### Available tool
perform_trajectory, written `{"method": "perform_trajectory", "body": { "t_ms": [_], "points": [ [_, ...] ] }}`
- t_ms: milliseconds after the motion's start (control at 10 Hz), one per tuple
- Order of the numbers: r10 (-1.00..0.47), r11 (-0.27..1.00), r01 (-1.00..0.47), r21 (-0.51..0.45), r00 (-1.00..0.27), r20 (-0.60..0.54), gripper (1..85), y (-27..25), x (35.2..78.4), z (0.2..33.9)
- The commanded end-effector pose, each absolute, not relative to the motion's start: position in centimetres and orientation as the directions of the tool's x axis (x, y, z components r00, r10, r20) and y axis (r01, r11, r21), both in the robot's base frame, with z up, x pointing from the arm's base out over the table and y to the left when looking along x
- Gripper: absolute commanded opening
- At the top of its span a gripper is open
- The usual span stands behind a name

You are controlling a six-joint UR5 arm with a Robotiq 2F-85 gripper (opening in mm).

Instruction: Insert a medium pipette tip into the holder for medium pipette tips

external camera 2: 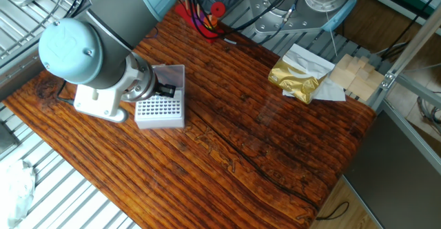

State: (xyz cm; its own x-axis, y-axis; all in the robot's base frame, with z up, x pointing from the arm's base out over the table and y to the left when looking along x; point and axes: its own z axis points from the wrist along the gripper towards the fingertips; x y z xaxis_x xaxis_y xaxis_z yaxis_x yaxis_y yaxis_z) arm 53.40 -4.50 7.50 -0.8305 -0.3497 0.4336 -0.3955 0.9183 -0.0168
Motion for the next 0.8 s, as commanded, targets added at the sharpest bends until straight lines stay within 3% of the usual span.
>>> {"method": "perform_trajectory", "body": {
  "t_ms": [0, 700],
  "points": [
    [-0.361, 0.918, -0.397, -0.002, -0.836, 0.414, 1.0, -3.9, 53.9, 7.0],
    [-0.371, 0.91, -0.413, -0.04, -0.853, 0.367, 1.0, -4.5, 55.3, 6.1]
  ]
}}
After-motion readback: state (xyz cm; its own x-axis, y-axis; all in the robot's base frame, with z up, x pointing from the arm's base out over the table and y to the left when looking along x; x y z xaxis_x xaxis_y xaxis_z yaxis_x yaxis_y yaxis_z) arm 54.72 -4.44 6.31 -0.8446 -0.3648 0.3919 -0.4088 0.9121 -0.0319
